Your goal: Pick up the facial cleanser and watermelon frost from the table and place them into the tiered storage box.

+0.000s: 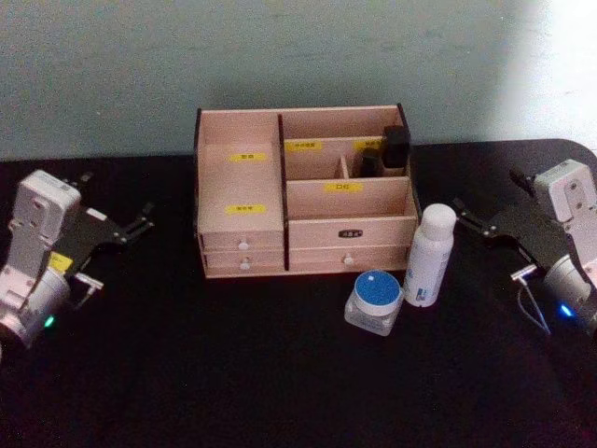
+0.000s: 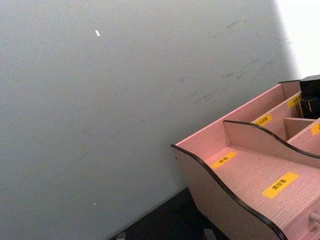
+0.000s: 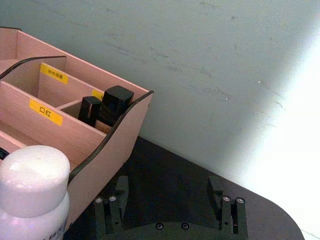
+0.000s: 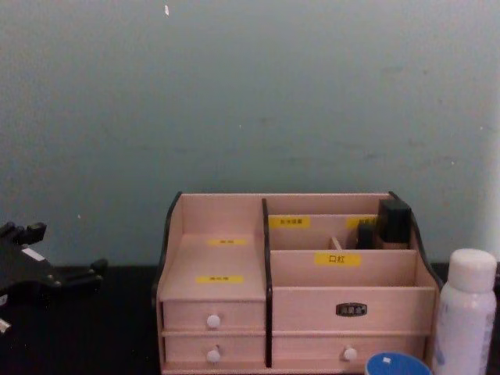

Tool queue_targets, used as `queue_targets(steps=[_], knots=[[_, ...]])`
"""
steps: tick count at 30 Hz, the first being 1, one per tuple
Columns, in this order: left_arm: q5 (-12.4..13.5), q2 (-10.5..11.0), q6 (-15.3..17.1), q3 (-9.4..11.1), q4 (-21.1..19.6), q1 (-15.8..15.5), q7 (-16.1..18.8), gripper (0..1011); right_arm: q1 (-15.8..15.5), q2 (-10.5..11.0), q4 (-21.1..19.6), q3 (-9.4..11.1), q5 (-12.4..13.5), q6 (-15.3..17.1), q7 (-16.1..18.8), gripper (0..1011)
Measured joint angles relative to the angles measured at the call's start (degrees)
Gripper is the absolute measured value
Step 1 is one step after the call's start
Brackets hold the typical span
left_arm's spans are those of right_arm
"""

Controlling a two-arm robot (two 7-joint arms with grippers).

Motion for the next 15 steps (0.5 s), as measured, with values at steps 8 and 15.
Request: queue_targets(steps=[8,15], knots=[[0.0,0.0,0.0,0.0,0.0,0.0,0.0,1001,0.0,0.0,0.0,0.0,0.0,0.0,0.0,1002],[0.0,0.0,0.0,0.0,0.0,0.0,0.0,1001,0.0,0.0,0.0,0.0,0.0,0.0,0.0,1002]])
